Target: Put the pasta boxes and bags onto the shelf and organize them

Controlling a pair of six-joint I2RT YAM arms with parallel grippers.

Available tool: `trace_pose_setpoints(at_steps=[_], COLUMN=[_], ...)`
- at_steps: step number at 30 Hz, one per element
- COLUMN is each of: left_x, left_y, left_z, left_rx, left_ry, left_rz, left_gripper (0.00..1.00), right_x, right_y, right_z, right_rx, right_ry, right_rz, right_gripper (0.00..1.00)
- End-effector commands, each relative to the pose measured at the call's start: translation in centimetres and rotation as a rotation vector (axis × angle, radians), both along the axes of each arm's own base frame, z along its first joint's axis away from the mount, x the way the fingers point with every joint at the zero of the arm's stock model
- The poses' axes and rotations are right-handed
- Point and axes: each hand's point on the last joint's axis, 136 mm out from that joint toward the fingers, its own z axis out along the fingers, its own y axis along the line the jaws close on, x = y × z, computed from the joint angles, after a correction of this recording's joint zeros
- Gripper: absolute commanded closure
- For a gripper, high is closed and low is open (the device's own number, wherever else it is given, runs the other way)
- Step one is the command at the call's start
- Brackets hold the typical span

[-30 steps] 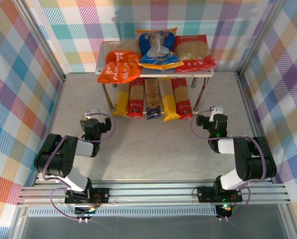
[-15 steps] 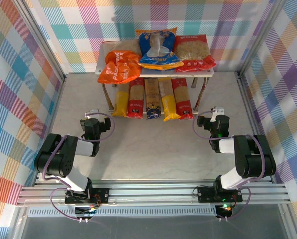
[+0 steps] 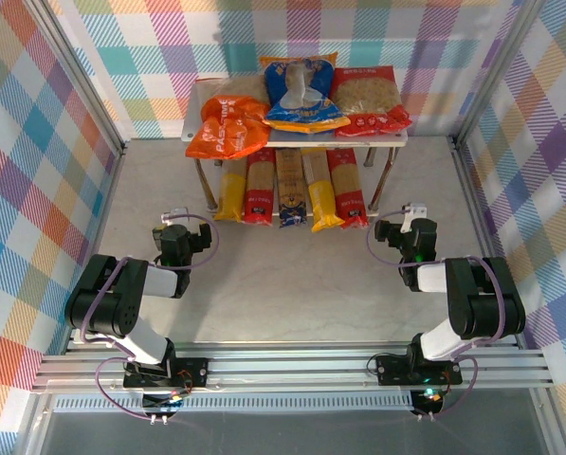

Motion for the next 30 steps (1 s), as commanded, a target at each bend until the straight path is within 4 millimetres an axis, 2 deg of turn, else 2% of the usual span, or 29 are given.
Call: trace_pose_setpoints(at_steps=[1,30], left_x=[0.6,0.75], left_y=[0.12,0.14], left_z=[0.85,0.72], left_rx=[-0.02,-0.036], left_ry=[-0.03,-0.02], left_rz=[0.007,-0.008], left_gripper=[0.0,0.0], right_x=[0.77,0.74], right_y=[0.32,0.36], right_z=[1.29,1.4], right_rx=[0.011,0.01], right_ry=[-0.043,-0.049], right_rz=[0.015,0.016], right_gripper=[0.01,0.01])
